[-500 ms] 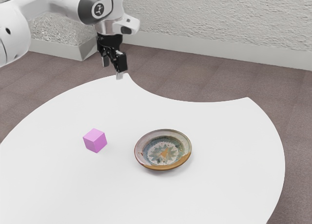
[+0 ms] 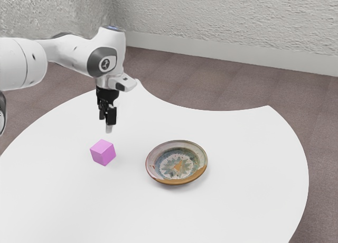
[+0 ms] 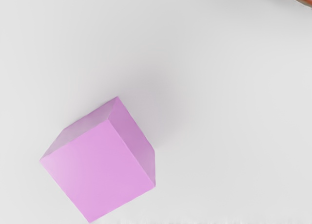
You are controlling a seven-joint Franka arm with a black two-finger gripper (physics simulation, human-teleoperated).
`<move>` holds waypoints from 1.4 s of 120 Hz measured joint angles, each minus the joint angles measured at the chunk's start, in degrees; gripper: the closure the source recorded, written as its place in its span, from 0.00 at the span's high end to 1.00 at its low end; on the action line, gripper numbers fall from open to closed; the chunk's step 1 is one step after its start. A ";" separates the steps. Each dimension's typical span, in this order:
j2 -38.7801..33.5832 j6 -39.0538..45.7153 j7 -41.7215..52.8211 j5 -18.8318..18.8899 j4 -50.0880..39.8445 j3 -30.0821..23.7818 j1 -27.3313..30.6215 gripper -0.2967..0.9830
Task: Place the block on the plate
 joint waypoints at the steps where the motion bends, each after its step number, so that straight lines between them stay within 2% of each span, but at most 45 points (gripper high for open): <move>1: 0.02 0.12 0.17 -0.37 -0.32 0.21 0.06 0.77; 25: 0.05 8.11 1.82 -7.17 -8.02 3.73 0.39 0.77; 59: 1.17 17.37 -0.05 -12.37 -11.64 6.26 1.31 0.77; 140: 9.39 24.09 -2.92 -16.58 -8.91 8.46 3.20 0.77; 160: 9.45 24.31 -3.09 -16.80 -8.91 8.50 3.21 0.63; 168: 9.45 24.36 -3.17 -16.82 -8.94 8.50 3.21 0.61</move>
